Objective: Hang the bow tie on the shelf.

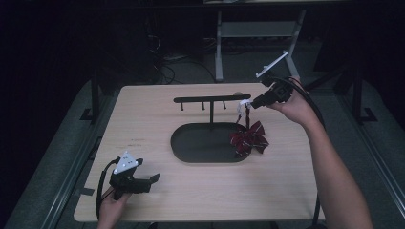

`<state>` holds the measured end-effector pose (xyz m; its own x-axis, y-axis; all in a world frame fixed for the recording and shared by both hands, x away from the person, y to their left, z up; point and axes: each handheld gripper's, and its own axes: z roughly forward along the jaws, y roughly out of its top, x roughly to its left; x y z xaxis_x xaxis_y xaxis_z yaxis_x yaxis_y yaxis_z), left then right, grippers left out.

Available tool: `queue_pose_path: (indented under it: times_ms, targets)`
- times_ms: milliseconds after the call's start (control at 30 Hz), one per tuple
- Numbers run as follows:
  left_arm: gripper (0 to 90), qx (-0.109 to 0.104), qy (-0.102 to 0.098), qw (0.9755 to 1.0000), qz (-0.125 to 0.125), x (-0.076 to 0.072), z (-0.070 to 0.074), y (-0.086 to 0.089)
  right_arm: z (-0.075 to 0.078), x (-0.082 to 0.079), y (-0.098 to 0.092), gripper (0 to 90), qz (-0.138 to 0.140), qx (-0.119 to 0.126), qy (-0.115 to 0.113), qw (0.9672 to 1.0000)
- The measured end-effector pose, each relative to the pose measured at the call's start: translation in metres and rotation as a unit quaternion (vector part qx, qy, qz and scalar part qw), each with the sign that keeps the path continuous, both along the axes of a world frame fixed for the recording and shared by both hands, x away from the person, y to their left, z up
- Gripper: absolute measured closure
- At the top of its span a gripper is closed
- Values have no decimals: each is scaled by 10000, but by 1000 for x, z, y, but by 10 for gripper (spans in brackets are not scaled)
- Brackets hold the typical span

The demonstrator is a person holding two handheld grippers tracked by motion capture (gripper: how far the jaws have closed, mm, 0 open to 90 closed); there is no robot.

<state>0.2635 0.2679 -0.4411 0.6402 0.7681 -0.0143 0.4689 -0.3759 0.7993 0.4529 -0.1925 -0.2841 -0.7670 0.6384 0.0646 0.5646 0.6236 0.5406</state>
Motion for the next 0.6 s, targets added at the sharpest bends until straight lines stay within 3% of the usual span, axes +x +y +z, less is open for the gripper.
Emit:
queue_pose_path:
  times_ms: [600]
  targets:
    - [130,26,5,10000,7,-1,0,0,-12,-6,-17,672,-23,192,129,9997]
